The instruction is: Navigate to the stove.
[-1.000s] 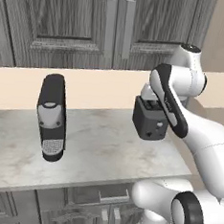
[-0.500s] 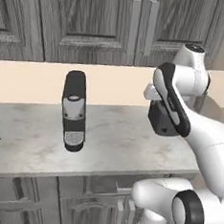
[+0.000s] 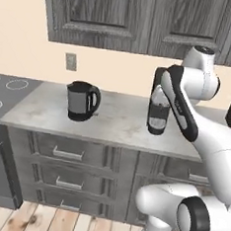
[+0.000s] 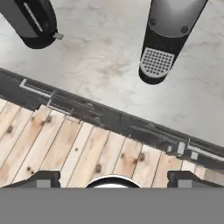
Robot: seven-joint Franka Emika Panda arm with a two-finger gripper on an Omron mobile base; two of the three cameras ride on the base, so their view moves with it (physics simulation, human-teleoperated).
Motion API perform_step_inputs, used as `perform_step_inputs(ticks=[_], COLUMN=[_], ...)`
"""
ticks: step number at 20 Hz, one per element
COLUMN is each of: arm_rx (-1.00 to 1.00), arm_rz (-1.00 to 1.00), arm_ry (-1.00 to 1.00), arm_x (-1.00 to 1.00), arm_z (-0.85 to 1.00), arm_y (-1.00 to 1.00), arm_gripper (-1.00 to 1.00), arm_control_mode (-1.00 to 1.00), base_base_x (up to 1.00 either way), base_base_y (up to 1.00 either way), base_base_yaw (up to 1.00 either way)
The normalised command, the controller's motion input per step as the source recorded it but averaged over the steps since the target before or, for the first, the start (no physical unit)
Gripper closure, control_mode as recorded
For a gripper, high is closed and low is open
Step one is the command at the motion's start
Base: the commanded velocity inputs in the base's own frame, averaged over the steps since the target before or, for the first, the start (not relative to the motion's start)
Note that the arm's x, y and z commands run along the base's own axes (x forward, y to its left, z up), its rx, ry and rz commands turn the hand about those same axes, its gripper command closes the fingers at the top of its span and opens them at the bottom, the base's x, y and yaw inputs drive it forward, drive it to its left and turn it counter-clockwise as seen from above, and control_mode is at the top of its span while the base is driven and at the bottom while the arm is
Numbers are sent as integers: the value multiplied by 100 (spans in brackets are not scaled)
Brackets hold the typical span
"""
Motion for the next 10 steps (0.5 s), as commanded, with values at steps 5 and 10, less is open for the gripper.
perform_step_inputs(ticks=[5, 10], arm_rx=[0, 0], arm_rz=[0, 0], arm_ry=[0, 0], arm_x=[0, 0], arm_z=[0, 0], arm_y=[0, 0], arm_gripper=[-100, -100], arm_control_mode=[100, 100], base_base_x=[-32, 10], base_base_y=[68, 82], base_base_yaw=[51, 43])
